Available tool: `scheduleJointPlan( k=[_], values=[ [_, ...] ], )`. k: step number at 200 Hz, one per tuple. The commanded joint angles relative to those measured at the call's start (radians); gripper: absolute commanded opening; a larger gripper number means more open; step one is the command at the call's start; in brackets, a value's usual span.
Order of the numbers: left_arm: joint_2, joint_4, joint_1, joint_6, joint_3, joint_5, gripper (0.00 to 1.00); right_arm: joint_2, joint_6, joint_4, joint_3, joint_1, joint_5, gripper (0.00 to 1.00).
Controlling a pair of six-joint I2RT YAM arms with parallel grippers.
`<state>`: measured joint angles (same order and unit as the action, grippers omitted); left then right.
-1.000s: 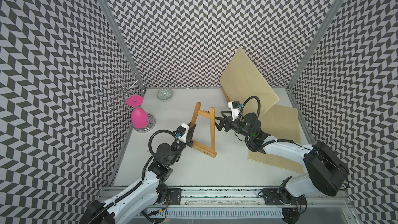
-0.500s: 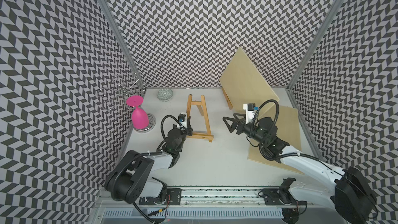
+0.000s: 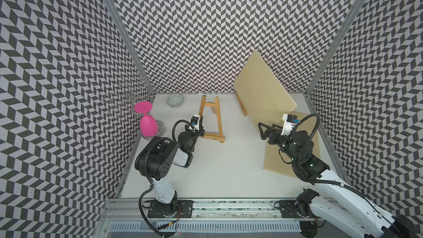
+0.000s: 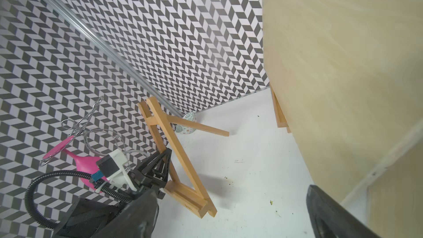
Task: Assemble the easel
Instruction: Place the easel at the center of the board.
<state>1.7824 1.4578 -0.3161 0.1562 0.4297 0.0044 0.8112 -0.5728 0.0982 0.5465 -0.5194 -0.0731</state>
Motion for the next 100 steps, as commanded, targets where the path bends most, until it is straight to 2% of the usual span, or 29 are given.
scheduleJointPlan(
  k=[1, 36, 52, 100],
  values=[
    [0.000, 0.086, 0.010, -0.011, 0.054, 0.120, 0.00, -0.032, -0.026, -0.066, -0.001, 0.018, -0.071, 0.99],
    [0.026, 0.075, 0.012, -0.005, 0.074, 0.163, 0.19, -0.069, -0.052, -0.141, -0.010, 0.098, -0.108, 0.99],
    [0.041, 0.104, 0.011, -0.002, 0.071, 0.175, 0.35, -0.100, -0.059, -0.147, -0.026, 0.148, -0.107, 0.99],
    [0.054, 0.170, 0.020, -0.012, 0.057, 0.192, 0.40, -0.172, -0.048, -0.209, -0.034, 0.299, -0.142, 0.99]
  ],
)
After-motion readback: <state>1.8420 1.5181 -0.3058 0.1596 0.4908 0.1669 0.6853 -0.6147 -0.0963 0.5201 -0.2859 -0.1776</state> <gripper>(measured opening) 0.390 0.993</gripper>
